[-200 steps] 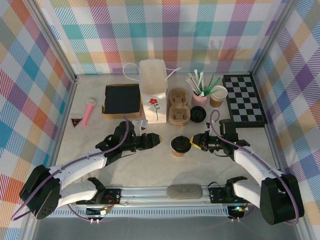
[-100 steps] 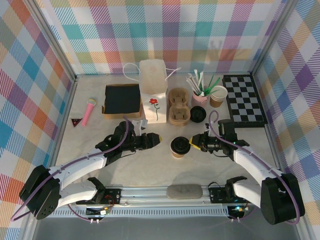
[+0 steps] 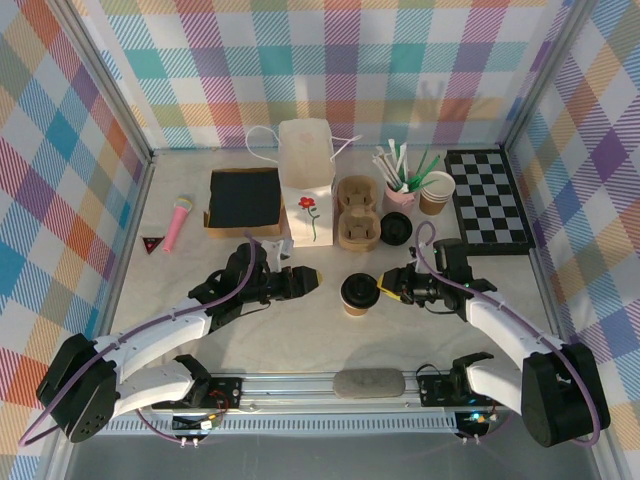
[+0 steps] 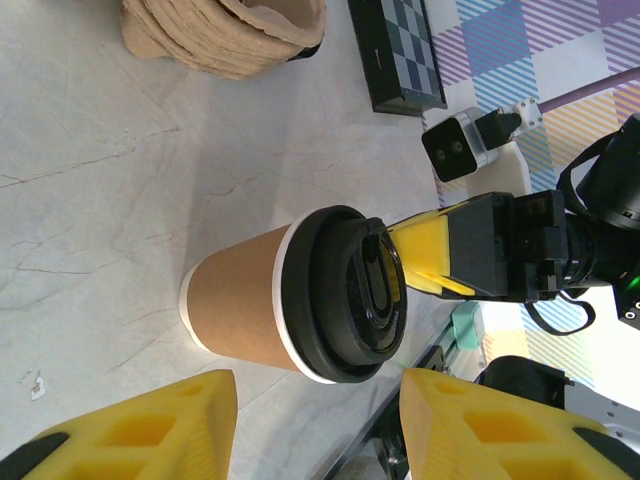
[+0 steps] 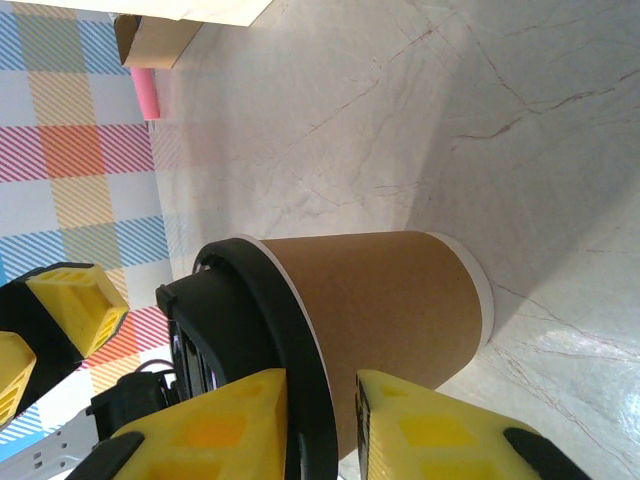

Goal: Pack the takeout coffee

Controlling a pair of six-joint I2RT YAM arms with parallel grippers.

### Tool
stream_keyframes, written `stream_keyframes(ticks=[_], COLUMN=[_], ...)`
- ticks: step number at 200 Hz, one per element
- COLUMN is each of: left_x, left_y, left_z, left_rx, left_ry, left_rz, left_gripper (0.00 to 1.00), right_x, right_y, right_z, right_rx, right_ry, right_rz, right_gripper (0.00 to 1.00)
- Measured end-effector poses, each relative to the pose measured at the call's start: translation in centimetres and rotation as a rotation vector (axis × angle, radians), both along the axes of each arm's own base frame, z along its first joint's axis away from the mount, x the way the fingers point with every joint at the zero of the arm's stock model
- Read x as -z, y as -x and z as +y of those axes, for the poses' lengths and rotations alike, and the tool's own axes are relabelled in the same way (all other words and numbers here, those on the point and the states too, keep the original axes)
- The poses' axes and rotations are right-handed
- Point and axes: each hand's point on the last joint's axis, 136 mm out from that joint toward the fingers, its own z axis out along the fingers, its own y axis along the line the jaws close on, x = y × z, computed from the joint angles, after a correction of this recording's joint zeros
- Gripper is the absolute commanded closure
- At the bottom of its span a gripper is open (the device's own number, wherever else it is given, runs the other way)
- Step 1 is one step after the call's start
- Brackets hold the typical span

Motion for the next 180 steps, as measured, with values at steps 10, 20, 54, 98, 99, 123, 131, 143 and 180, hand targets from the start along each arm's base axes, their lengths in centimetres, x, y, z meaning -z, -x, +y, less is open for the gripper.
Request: stream_keyframes(ticks=[10,20,54,98,99,123,131,143,180], left_x=[0.1,0.1,0.2,1.3,1.3,1.7,1.7,1.7,1.4], left_y=[0.0,0.0,0.1,0.3,0.3,0.5,0.6,0.7,0.5], left_z=[0.0,0.0,0.0,-0.1,-0.1,-0.8,-1.0,-1.4,-2.7], left_rx=[0.001,0.001,0.006,0.015,0.015,0.031,0.037,0.049,0.078], left_ry=[-0.003,-0.004,-0.012,-0.047,-0.048,-0.07,-0.074,-0.078,-0.088], left_rz=[0.0,0.0,-0.006,0.009,0.009,0.013,0.013,0.013,0.009], left_gripper=[0.52,0.52,0.52,0.51,0.5,0.49,0.49,0.48,0.46], right_x=[0.0,0.0,0.2,0.0,0.0,0.0,0.0,0.0,-1.1], right_y=[0.0,0.0,0.2,0.0,0.0,-0.1,-0.1,0.0,0.0], right_z=[0.1,0.2,0.5,0.6,0.6,0.6,0.5,0.4,0.0], right_rx=[-0.004,-0.006,-0.016,-0.017,-0.016,-0.014,-0.012,-0.008,0.001], right_ry=[0.001,0.004,0.011,0.019,0.019,0.024,0.029,0.039,0.064], right_rz=[0.001,0.002,0.007,-0.004,-0.003,-0.003,0.0,0.003,-0.028], right_gripper=[0.73,0.73,0.73,0.71,0.7,0.65,0.62,0.59,0.48])
